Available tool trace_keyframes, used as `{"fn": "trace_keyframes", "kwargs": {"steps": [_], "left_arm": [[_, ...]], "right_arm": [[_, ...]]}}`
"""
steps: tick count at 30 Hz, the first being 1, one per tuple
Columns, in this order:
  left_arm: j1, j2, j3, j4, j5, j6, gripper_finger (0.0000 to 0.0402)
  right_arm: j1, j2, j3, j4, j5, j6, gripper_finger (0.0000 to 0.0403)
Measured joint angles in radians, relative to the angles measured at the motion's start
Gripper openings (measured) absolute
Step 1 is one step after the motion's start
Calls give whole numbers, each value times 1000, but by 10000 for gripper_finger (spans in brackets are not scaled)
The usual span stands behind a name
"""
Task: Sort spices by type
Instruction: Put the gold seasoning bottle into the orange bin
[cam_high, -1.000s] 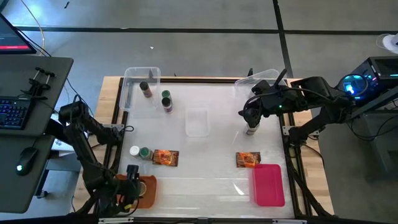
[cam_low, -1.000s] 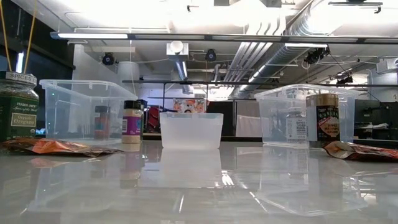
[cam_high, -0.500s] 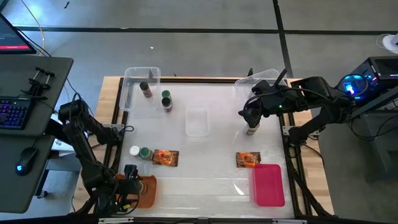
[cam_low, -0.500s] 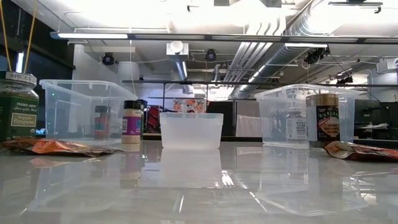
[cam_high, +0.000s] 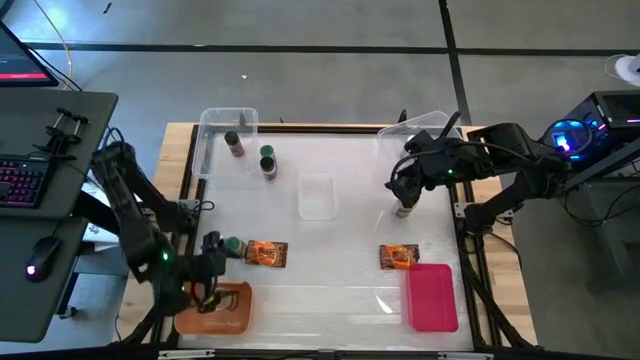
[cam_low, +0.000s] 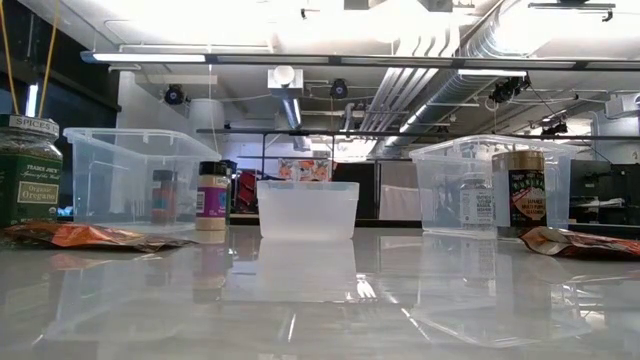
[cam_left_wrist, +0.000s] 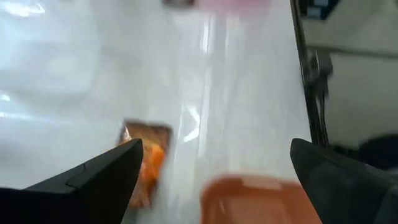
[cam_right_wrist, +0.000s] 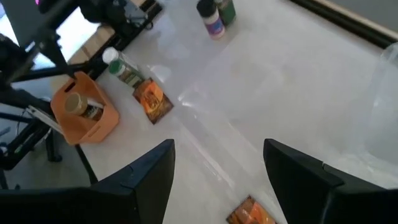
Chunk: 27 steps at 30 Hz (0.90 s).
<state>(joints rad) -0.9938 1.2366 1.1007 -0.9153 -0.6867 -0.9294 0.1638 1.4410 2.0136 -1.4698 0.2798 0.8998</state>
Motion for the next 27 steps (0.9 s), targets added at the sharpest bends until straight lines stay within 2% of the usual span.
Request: {"fn": "trace_keyframes", "kwargs": {"steps": [2, 5, 8, 11, 14, 16, 19, 22, 27], "left_arm": [[36, -31, -1, 46, -20, 29, 394], [106, -76, -1, 208, -42, 149, 394], [199, -96, -1, 390, -26, 318, 394], [307, -98, -4, 547, 42, 481, 394], [432, -97, -40, 710, 212, 550, 394], [506, -96, -44, 740, 332, 557, 394], [590, -141, -45, 721, 401, 577, 394], [677, -225, -45, 704, 400, 626, 394], [822, -374, -44, 698, 337, 631, 394]], "right_arm": [[-2, 0, 0, -21, -8, 19, 240], [-5, 11, 1, -87, -16, 91, 240], [-22, 29, -43, -86, -114, 139, 240], [-25, 35, -157, -87, -155, 174, 240], [-34, 28, -354, -92, -176, 204, 240], [-53, 23, -478, -58, -203, 191, 240], [-91, -7, -600, -76, -162, 185, 240], [-129, -62, -701, -40, -75, 240, 240], [-211, -174, -872, 118, -92, 194, 240]]}}
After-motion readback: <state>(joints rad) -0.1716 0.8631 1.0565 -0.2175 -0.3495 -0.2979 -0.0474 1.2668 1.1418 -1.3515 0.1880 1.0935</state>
